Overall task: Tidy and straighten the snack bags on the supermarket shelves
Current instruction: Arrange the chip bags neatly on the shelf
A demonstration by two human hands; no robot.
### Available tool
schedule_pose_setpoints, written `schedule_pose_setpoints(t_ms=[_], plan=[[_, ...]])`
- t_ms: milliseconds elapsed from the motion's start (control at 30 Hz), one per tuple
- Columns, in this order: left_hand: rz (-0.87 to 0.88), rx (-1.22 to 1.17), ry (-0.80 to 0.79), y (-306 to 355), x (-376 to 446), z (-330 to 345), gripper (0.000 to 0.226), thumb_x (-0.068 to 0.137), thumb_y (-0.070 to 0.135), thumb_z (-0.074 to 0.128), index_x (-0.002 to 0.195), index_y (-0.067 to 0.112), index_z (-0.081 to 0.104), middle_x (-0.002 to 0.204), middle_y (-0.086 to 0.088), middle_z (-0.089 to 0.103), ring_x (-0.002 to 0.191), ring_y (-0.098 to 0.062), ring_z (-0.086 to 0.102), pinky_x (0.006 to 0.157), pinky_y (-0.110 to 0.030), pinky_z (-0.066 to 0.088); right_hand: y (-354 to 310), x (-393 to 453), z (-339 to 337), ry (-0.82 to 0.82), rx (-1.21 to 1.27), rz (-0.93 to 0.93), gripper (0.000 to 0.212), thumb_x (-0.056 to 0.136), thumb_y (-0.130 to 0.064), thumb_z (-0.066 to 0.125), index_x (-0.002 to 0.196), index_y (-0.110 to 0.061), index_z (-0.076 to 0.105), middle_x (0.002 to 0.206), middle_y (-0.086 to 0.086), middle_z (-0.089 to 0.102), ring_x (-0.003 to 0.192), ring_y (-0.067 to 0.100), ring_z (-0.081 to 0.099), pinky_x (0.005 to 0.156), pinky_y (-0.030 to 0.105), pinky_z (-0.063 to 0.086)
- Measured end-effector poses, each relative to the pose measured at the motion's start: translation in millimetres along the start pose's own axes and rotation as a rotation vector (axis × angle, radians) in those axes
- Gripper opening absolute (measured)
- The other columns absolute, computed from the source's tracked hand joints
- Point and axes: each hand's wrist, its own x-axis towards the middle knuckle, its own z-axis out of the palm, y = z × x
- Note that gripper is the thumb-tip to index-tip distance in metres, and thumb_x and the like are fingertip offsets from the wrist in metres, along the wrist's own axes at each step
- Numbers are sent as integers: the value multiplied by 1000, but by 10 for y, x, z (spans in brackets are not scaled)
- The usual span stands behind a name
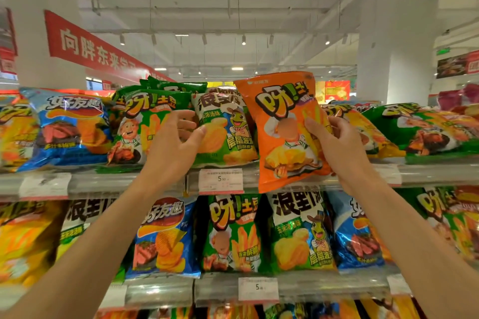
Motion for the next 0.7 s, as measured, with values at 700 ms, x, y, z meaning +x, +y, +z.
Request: schedule_pose_setpoints(t_ms=[700], plan=[[-339,-330,142,-946,-1878,-1424,17,96,28,68,113,30,65,99,3,73,92,-8,70,77,-23,54,2,-1870,1281,-323,75,134,27,87,-51,70,112,-40,66,87,-19,78,75,6,76,60,25,60]])
